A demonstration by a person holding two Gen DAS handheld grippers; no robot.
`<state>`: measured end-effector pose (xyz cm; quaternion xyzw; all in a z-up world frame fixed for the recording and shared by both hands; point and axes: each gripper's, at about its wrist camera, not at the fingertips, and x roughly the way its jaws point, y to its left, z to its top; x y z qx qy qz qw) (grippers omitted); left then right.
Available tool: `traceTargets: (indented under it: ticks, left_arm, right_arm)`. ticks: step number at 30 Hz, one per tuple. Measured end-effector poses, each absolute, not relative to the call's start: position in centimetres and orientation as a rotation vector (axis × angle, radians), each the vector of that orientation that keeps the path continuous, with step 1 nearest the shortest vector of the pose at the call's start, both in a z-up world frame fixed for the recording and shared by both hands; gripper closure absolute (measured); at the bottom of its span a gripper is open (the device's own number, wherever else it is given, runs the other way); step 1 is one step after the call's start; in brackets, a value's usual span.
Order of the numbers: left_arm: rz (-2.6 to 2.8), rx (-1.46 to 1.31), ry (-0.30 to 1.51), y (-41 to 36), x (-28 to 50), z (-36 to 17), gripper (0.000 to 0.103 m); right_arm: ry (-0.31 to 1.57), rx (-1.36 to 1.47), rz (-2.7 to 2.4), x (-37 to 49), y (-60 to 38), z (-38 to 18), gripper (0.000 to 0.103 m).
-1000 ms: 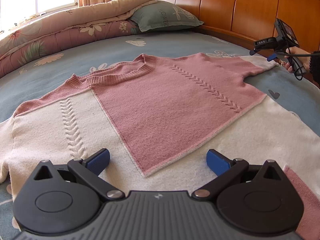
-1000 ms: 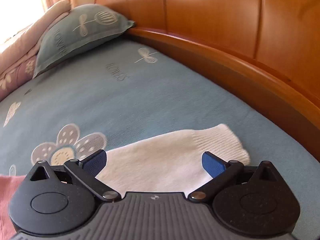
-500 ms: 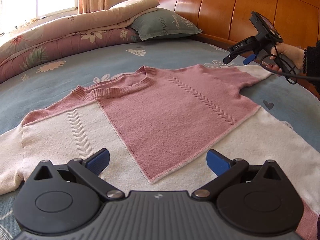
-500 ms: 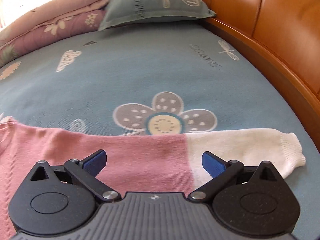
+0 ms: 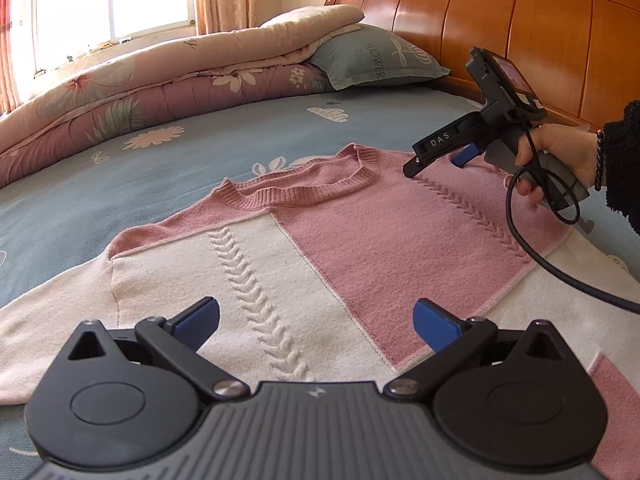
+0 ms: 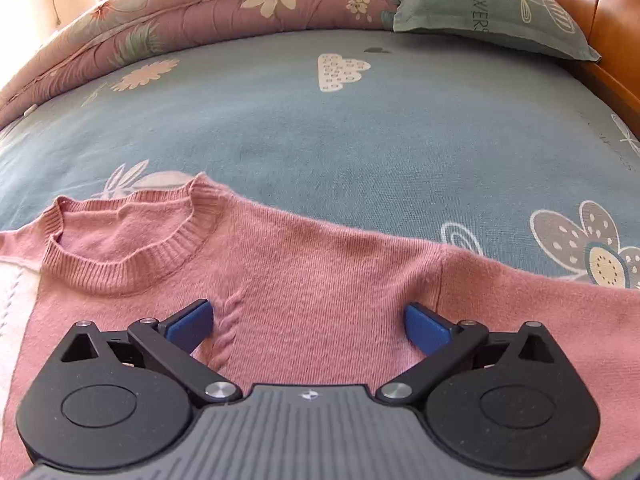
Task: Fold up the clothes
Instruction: 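Move the right tool over the pink body and press the ribbed collar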
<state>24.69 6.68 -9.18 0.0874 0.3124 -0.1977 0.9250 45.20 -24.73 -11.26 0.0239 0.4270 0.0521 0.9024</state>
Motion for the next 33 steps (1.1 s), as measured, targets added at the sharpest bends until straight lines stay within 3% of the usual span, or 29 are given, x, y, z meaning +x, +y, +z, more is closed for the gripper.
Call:
traceTargets:
  ticks: [7,19,28,33]
  left_arm:
    - [-0.390,0.116,0.719,7.3,25.3,-9.9,0.001]
    - [-0.334,0.062,0.701,10.5,25.5,-8.4,0.001]
    - [-0.274,0.045,0.704,11.5,26.5,-8.9,0.001]
    - [-0.269,0.060,0.698,11.4,26.3,-8.8,0.001]
  right_arm:
    - [0.893,0.068,0.026,48.5,-24.3,-10.8,0.000]
    - [0.931,-0.043,0.286,43.4,-17.6,-9.0,0.000]
    - [0.827,-0.020,0.179,48.4,-16.7,-11.8,0.000]
    - [0.862,-0.028,0.119,51.0,-16.0,-11.5,0.000]
